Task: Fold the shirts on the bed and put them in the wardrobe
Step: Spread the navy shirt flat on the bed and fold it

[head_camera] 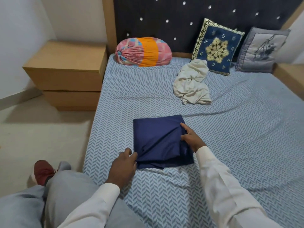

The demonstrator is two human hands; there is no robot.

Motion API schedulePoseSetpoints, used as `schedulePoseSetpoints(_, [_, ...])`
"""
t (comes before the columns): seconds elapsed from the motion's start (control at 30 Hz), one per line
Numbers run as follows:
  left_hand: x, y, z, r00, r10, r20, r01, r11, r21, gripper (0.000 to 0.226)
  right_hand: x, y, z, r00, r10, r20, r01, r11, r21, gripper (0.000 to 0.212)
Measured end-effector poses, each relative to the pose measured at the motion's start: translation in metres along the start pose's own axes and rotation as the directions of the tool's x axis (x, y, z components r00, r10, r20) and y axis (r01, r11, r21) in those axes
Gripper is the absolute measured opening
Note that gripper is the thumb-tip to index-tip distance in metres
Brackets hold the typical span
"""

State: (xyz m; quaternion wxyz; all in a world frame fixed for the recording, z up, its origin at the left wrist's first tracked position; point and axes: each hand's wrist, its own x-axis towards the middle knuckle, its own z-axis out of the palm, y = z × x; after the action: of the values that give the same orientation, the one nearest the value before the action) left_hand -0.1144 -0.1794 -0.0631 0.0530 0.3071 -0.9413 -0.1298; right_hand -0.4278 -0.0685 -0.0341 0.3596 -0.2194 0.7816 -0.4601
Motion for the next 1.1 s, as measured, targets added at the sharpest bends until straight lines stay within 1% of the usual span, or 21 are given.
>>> schedulePoseSetpoints(0.07, [0.001, 0.005, 0.003, 1.0, 0.006, 0.001, -0.006, 1.0, 0.023, 0.033, 0.0, 0.008, -0.005, 1.0, 0.026, 0.005, -0.026, 1.0, -0.006, 0.083])
schedulePoseSetpoints(0.13, [0.001, 0.005, 0.005, 1.0, 0.007, -0.009, -0.006, 0.999, 0.038, 0.034, -0.002, 0.009, -0.008, 1.0, 0.023, -0.013, -0.023, 1.0, 0.018, 0.082])
schedulePoseSetpoints(0.23, [0.001, 0.005, 0.007, 1.0, -0.006, -0.029, 0.006, 1.0, -0.007, 0.031, -0.013, 0.012, -0.015, 0.998, 0.049, -0.043, -0.047, 0.997, 0.056, 0.088])
schedulePoseSetpoints(0.27, [0.001, 0.004, 0.007, 0.999, -0.011, -0.042, 0.01, 1.0, -0.024, 0.028, -0.016, 0.014, -0.017, 0.997, 0.07, -0.034, -0.069, 0.997, 0.025, 0.095])
schedulePoseSetpoints(0.33, [0.001, 0.003, 0.008, 0.998, -0.024, -0.061, 0.02, 0.998, -0.06, 0.021, -0.026, 0.022, -0.021, 0.993, 0.113, -0.014, -0.114, 0.988, -0.104, 0.11])
schedulePoseSetpoints(0.37, [0.001, 0.002, 0.007, 0.997, -0.033, -0.067, 0.028, 0.996, -0.082, 0.018, -0.029, 0.028, -0.022, 0.993, 0.116, -0.005, -0.116, 0.983, -0.144, 0.11])
schedulePoseSetpoints(0.43, [0.001, 0.001, 0.009, 0.997, -0.055, -0.057, 0.049, 0.992, -0.112, 0.02, -0.036, 0.036, -0.027, 0.995, 0.098, 0.006, -0.097, 0.989, -0.111, 0.101])
schedulePoseSetpoints(0.5, [0.001, 0.001, 0.009, 0.998, -0.052, -0.025, 0.049, 0.993, -0.109, 0.024, -0.043, 0.04, -0.033, 0.997, 0.077, -0.03, -0.079, 0.994, -0.079, 0.094])
schedulePoseSetpoints(0.57, [0.0, 0.003, 0.008, 1.0, -0.012, -0.016, 0.011, 0.997, -0.078, 0.022, -0.047, 0.044, -0.035, 0.991, 0.072, -0.114, -0.091, 0.981, -0.169, 0.086])
schedulePoseSetpoints(0.63, [-0.001, 0.007, 0.007, 0.998, 0.047, -0.028, -0.049, 0.998, -0.047, 0.024, -0.055, 0.048, -0.031, 0.981, 0.035, -0.19, -0.102, 0.93, -0.353, 0.077])
schedulePoseSetpoints(0.7, [0.0, 0.009, 0.006, 0.996, 0.07, -0.057, -0.073, 0.996, -0.048, 0.023, -0.065, 0.052, -0.016, 0.961, -0.149, -0.234, 0.011, 0.863, -0.506, 0.059])
schedulePoseSetpoints(0.77, [0.001, 0.009, 0.005, 0.995, 0.064, -0.081, -0.07, 0.996, -0.064, 0.02, -0.083, 0.05, 0.005, 0.92, -0.311, -0.24, 0.131, 0.819, -0.559, 0.033])
schedulePoseSetpoints(0.8, [0.002, 0.009, 0.004, 0.994, 0.064, -0.084, -0.069, 0.995, -0.065, 0.019, -0.093, 0.048, 0.016, 0.915, -0.346, -0.208, 0.174, 0.803, -0.57, 0.022])
schedulePoseSetpoints(0.83, [0.001, 0.01, 0.003, 0.995, 0.061, -0.08, -0.067, 0.995, -0.069, 0.017, -0.103, 0.048, 0.029, 0.916, -0.375, -0.145, 0.23, 0.785, -0.575, 0.015])
schedulePoseSetpoints(0.87, [0.001, 0.011, 0.002, 0.996, 0.05, -0.072, -0.057, 0.994, -0.09, 0.014, -0.11, 0.052, 0.039, 0.916, -0.395, -0.072, 0.283, 0.763, -0.581, 0.012])
schedulePoseSetpoints(0.9, [0.001, 0.012, 0.0, 0.998, 0.028, -0.059, -0.035, 0.99, -0.135, 0.01, -0.116, 0.058, 0.049, 0.911, -0.412, 0.006, 0.336, 0.734, -0.591, 0.013])
schedulePoseSetpoints(0.97, [0.003, 0.014, -0.003, 0.998, -0.037, -0.046, 0.023, 0.965, -0.261, 0.005, -0.122, 0.068, 0.063, 0.903, -0.42, 0.093, 0.384, 0.69, -0.614, 0.024])
schedulePoseSetpoints(1.03, [0.008, 0.017, -0.007, 0.993, -0.109, -0.051, 0.084, 0.932, -0.352, 0.004, -0.123, 0.073, 0.072, 0.892, -0.445, 0.077, 0.388, 0.668, -0.635, 0.03])
schedulePoseSetpoints(1.1, [0.013, 0.019, -0.009, 0.983, -0.172, -0.062, 0.133, 0.904, -0.406, 0.007, -0.124, 0.072, 0.078, 0.888, -0.458, 0.048, 0.38, 0.67, -0.638, 0.028])
